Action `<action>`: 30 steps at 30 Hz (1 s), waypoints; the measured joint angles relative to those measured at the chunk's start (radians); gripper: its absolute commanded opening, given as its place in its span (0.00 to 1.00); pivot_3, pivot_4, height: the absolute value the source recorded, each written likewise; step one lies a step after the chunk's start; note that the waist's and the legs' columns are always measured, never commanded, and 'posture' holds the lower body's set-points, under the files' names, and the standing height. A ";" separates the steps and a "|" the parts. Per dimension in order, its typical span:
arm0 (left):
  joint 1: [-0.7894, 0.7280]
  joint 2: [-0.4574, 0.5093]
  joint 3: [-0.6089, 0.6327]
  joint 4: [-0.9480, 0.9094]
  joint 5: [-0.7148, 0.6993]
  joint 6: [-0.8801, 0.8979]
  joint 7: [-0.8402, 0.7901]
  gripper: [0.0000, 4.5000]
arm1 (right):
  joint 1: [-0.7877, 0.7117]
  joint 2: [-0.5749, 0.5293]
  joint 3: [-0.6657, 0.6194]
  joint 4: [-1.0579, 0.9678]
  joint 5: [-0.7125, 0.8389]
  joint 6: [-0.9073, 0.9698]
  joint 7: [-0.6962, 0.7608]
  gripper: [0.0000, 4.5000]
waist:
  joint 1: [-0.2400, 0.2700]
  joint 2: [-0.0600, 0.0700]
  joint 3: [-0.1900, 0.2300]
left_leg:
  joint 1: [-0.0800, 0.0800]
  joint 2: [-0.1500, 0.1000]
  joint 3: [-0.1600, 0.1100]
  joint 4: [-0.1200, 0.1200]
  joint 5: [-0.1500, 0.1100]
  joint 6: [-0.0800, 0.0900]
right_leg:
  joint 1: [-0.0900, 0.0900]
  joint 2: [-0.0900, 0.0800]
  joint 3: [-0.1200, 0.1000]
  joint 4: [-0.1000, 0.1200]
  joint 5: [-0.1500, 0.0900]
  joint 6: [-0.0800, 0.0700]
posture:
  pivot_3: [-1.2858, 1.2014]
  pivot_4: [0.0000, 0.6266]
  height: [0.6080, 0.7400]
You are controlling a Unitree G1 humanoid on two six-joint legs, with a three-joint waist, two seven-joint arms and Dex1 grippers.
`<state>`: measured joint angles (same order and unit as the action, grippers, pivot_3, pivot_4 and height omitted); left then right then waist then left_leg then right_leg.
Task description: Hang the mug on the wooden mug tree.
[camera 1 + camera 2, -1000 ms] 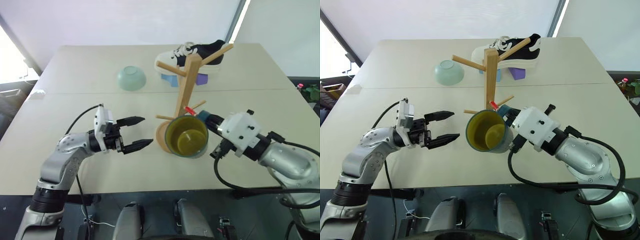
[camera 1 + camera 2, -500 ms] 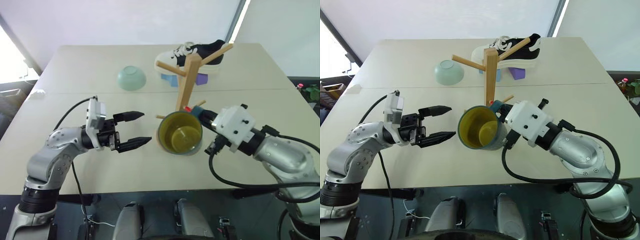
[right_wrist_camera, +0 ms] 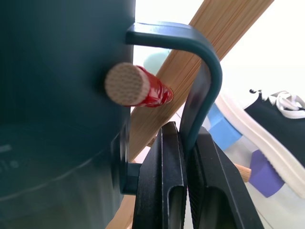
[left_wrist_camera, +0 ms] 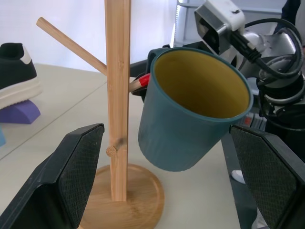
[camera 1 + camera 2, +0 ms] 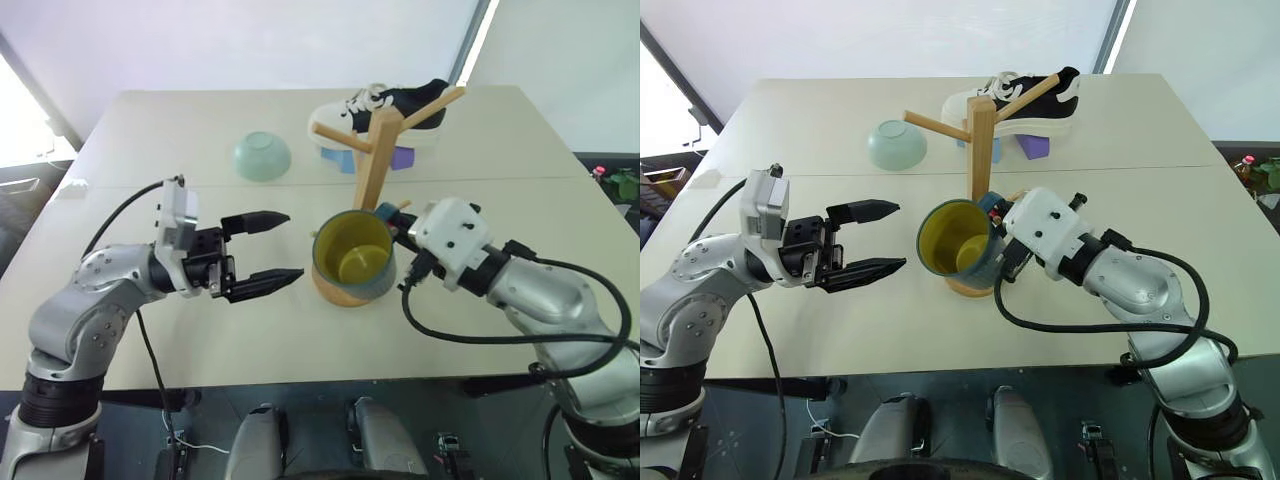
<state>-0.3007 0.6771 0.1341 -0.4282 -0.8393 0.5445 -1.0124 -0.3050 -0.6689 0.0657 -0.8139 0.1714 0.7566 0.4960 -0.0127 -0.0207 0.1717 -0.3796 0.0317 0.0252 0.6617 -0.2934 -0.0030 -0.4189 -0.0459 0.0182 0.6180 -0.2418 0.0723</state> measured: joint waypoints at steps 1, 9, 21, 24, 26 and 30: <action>0.000 0.000 0.000 -0.001 0.000 0.000 0.002 1.00 | -0.006 0.003 0.001 0.004 0.000 0.001 0.000 0.22 | 0.000 0.000 0.000 | 0.000 0.000 0.000 0.000 0.000 0.000 | 0.000 0.000 0.000 0.000 0.000 0.000 | 0.52 0.24 1.00; 0.000 -0.003 0.000 -0.002 -0.002 0.000 0.013 1.00 | -0.025 -0.005 -0.001 0.003 0.002 0.001 0.010 0.68 | 0.000 0.000 0.000 | 0.000 0.000 0.000 0.000 0.000 0.000 | 0.000 0.000 0.000 0.000 0.000 0.000 | 0.52 0.24 1.00; 0.056 -0.012 0.006 0.152 0.096 -0.013 0.104 1.00 | 0.188 -0.060 -0.325 -0.032 0.146 -0.051 0.155 0.68 | 0.002 -0.001 0.000 | 0.001 0.000 0.000 0.000 0.000 0.000 | 0.001 0.000 0.000 0.000 0.000 0.000 | 0.52 0.24 1.00; 0.083 -0.062 0.027 0.243 0.187 -0.085 0.188 1.00 | 0.282 0.065 -0.449 0.024 0.214 -0.098 0.136 0.68 | 0.002 -0.002 -0.001 | 0.002 0.000 0.000 0.000 0.000 0.000 | 0.002 0.001 0.000 0.000 0.000 0.000 | 0.52 0.24 1.00; 0.106 -0.091 0.047 0.300 0.231 -0.127 0.231 1.00 | 0.333 0.126 -0.478 0.084 0.226 -0.147 0.121 0.68 | 0.000 -0.002 -0.001 | 0.004 0.001 0.000 0.000 0.000 0.000 | 0.003 0.000 0.000 0.001 0.000 0.000 | 0.52 0.24 1.00; 0.165 -0.165 0.068 0.390 0.315 -0.229 0.316 1.00 | 0.381 0.194 -0.476 0.229 0.201 -0.278 0.099 0.68 | -0.001 -0.002 -0.001 | 0.005 0.001 0.001 0.000 0.000 0.000 | 0.005 -0.001 0.001 0.001 0.000 0.000 | 0.52 0.24 1.00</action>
<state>-0.1355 0.5121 0.2021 -0.0387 -0.5248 0.3154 -0.6961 0.0761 -0.4747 -0.4101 -0.5847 0.3728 0.4786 0.5946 -0.0137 -0.0224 0.1708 -0.3743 0.0325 0.0264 0.6615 -0.2934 -0.0030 -0.4144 -0.0471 0.0189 0.6190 -0.2417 0.0724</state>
